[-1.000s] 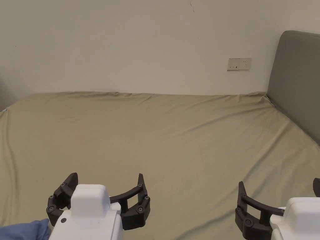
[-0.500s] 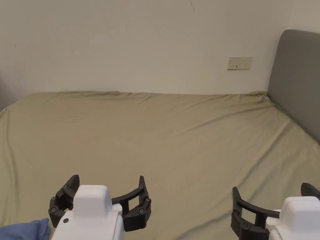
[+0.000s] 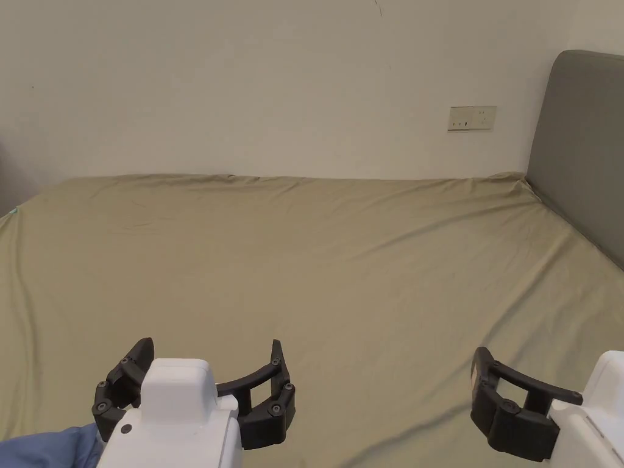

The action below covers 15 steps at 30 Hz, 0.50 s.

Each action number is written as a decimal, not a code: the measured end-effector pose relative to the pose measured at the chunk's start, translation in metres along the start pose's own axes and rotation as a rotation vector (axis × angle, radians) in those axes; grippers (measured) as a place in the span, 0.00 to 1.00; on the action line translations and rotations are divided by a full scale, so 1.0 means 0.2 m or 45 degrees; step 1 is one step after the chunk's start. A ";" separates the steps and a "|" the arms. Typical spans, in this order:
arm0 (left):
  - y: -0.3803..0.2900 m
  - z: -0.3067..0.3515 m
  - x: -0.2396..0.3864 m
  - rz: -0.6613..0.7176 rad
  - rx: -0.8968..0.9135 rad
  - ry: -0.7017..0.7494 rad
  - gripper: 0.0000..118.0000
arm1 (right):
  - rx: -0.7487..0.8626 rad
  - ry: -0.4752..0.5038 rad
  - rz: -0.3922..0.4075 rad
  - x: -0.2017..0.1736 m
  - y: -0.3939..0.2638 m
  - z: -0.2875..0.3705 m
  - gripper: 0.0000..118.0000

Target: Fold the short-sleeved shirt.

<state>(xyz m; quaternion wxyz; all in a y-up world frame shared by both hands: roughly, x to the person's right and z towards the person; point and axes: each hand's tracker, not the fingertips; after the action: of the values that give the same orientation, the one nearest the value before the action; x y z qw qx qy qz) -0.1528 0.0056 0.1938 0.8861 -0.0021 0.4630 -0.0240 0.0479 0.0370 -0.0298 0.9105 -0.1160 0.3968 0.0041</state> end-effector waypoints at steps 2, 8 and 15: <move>0.00 0.00 0.01 -0.005 -0.002 -0.003 1.00 | 0.003 0.007 -0.006 0.00 -0.01 0.00 1.00; -0.01 -0.02 0.01 -0.004 -0.017 -0.010 1.00 | -0.010 -0.006 0.010 0.00 -0.02 -0.02 1.00; -0.04 -0.04 0.01 0.007 -0.051 -0.014 1.00 | -0.022 -0.058 0.036 -0.02 -0.06 -0.06 1.00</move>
<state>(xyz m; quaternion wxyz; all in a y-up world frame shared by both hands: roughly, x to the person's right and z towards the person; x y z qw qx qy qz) -0.1588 -0.0025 0.1868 0.8883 -0.0188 0.4586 -0.0122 0.0382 0.0234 -0.0327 0.9181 -0.1181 0.3776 0.0230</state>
